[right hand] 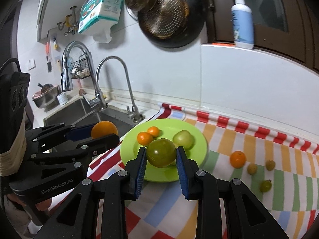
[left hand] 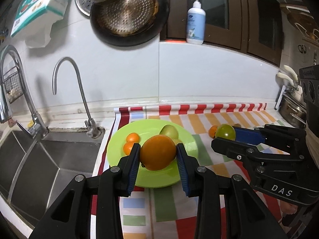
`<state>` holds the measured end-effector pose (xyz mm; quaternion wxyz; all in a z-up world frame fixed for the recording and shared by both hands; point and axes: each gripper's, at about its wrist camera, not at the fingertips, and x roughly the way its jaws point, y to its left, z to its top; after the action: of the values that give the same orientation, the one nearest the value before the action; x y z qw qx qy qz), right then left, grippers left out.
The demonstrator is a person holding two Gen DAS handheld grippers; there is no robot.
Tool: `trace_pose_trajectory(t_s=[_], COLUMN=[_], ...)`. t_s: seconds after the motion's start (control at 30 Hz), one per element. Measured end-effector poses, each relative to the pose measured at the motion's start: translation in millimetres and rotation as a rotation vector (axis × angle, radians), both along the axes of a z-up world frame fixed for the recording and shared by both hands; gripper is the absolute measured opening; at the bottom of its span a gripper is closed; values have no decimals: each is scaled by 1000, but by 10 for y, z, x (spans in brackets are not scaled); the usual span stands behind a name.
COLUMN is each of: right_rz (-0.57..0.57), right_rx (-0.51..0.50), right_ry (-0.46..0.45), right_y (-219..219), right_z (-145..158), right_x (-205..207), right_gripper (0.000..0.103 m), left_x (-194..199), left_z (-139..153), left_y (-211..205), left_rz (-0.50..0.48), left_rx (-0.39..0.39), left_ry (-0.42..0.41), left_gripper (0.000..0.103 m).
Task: Organize fruits
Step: 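Carry the orange and green citrus onto the green plate and release both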
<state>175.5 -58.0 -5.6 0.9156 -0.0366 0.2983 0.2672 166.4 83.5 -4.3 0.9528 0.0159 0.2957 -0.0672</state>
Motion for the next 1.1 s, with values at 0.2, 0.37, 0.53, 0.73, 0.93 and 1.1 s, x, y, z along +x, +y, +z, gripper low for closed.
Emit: trace_pose_trajectory(t_s=[0.2,0.37,0.53,0.73,0.93,1.1], right_rz=[37,56,76,86,89,92], right_rx=[-5,-24,-55,-79,-102,-106], right_ry=[52,81,97,110,108,108], right_y=[191,338,473,571,615,641], right_z=[-176,-312,-436,-548,-620,-651], right_x=[216,373,523,667,791,855], right_gripper=[31,31,31,31,31,31], left_x=[156,316,475,640,761,822], left_z=[-124,-259,-385,-529,-666,-700], left_y=[154,283,376,438,454,467], left_rz=[17,29,30,19,4,5], left_rx=[-6,-5,-9,-27,-32,-38], left_ry=[32,70,100,140,177,186], left_gripper=[36,36,36,36,36,36])
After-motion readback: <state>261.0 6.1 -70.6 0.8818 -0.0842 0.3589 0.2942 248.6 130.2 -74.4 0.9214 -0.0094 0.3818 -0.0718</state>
